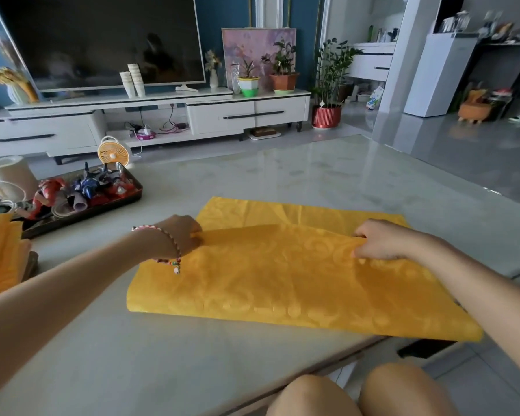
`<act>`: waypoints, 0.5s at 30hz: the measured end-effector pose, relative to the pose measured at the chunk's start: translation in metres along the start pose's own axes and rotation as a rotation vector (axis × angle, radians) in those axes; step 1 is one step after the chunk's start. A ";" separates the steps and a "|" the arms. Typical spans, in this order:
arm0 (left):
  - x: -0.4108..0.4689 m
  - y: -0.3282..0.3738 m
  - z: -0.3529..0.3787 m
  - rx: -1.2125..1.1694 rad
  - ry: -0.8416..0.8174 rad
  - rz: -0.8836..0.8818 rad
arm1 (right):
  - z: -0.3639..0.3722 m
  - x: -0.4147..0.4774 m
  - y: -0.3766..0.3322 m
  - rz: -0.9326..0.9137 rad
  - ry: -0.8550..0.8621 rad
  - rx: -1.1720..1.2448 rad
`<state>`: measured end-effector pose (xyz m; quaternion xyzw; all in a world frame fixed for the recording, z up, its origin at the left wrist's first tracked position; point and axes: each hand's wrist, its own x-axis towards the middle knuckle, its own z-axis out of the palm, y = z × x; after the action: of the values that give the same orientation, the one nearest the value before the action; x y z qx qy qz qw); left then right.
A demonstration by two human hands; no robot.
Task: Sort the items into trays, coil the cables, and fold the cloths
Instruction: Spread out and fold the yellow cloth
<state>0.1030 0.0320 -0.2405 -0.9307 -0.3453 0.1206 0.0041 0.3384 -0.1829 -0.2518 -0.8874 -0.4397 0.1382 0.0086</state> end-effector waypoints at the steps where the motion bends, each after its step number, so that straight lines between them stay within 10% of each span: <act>1: 0.012 0.000 -0.001 -0.013 0.034 0.003 | 0.000 0.007 0.007 0.017 0.025 0.026; 15: 0.166 0.044 0.021 0.061 0.256 0.007 | 0.018 0.104 0.072 0.099 0.321 0.072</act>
<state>0.2483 0.1038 -0.3014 -0.9390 -0.3351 0.0113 0.0761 0.4494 -0.1477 -0.3036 -0.9178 -0.3832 0.0106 0.1036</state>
